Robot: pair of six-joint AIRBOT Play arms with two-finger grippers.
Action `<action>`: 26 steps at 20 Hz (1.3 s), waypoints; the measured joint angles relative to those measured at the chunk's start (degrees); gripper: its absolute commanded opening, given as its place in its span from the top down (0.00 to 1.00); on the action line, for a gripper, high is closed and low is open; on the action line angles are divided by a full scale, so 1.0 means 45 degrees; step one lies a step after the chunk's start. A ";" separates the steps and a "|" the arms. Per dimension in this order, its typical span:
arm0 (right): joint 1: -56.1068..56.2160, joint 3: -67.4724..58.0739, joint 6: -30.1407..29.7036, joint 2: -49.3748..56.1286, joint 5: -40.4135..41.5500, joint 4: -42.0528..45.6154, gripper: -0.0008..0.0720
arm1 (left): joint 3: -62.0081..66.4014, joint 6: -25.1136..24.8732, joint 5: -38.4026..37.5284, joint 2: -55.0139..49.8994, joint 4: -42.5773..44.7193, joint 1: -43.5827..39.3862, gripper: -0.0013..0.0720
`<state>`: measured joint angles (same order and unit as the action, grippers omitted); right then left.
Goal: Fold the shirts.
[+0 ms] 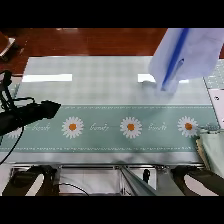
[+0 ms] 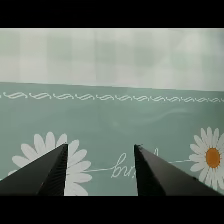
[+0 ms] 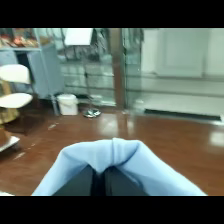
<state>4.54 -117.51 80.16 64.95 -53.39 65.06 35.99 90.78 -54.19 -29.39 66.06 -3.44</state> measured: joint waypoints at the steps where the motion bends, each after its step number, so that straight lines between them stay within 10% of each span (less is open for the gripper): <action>1: 0.0355 -0.0165 -0.0063 -0.0151 -0.0359 0.0019 0.96 | -0.0073 0.0029 0.0112 0.0087 -0.0015 0.0000 0.29; 9: 0.3978 0.2730 0.0243 -0.0495 -0.2521 0.0272 0.96 | -0.0248 0.0121 0.0962 0.0296 -0.0029 0.0000 0.29; 17: 0.7635 1.0807 0.1433 0.1258 0.1909 -0.1870 0.96 | -0.0262 0.0136 0.1112 0.0194 -0.0102 -0.0112 0.29; 19: 0.8165 1.1487 0.1447 0.2113 0.2705 -0.2657 0.41 | -0.0262 0.0136 0.1059 0.0121 -0.0204 -0.0126 0.29; 26: 0.4692 1.1672 0.1481 0.1681 0.2055 -0.3633 0.43 | -0.0306 0.0709 -0.0971 -0.0180 -0.0126 -0.0107 0.29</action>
<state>25.65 -64.99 86.83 72.51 -44.14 48.71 34.61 93.97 -58.57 -30.20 65.49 -3.92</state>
